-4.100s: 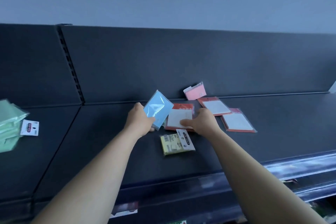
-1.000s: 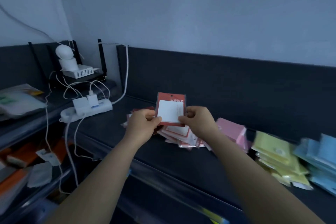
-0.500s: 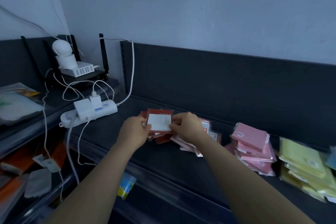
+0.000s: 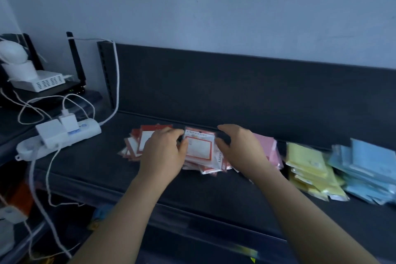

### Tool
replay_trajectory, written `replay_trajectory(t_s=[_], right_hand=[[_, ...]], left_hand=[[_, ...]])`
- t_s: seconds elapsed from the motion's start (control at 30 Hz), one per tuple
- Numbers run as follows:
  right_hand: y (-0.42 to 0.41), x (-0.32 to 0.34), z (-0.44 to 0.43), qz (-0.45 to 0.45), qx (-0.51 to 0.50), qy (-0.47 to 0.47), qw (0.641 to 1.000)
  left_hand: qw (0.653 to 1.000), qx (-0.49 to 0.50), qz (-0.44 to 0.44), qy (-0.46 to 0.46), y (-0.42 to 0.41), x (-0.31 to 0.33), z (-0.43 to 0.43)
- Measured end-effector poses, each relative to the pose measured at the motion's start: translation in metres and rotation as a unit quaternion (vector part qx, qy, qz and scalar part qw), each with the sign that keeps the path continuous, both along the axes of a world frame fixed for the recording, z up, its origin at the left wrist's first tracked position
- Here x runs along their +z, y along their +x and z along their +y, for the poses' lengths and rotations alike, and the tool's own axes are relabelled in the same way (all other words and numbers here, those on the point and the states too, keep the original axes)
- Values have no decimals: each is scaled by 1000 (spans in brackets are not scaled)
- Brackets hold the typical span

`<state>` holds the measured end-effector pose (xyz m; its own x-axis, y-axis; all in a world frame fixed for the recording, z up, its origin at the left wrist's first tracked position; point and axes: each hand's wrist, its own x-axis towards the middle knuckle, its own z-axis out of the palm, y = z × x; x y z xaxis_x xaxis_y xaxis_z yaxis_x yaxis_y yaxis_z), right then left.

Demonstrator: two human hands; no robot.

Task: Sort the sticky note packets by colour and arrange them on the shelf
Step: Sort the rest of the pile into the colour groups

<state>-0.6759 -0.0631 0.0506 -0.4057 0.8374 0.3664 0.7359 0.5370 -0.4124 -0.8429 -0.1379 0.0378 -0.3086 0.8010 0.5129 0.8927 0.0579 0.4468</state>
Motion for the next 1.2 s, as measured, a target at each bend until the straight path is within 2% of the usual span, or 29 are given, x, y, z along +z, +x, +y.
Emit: replay_trajectory(t_s=[0.37,0.5,0.83,1.2], right_hand=[[149,6,-23,-16,-71,49,996],[225,7,-35,-22,-107,37,993],[423,2,-62,-36,-204,2,978],[572,-2,-68,-27,-297,-1,955]], left_hand=[[994,-105,5,26,146,3,10],[992,-124,21,26,219,6,14],[980,-200,-8,11,412,0,17],[959,-284,-7,-7,565,-3,42]])
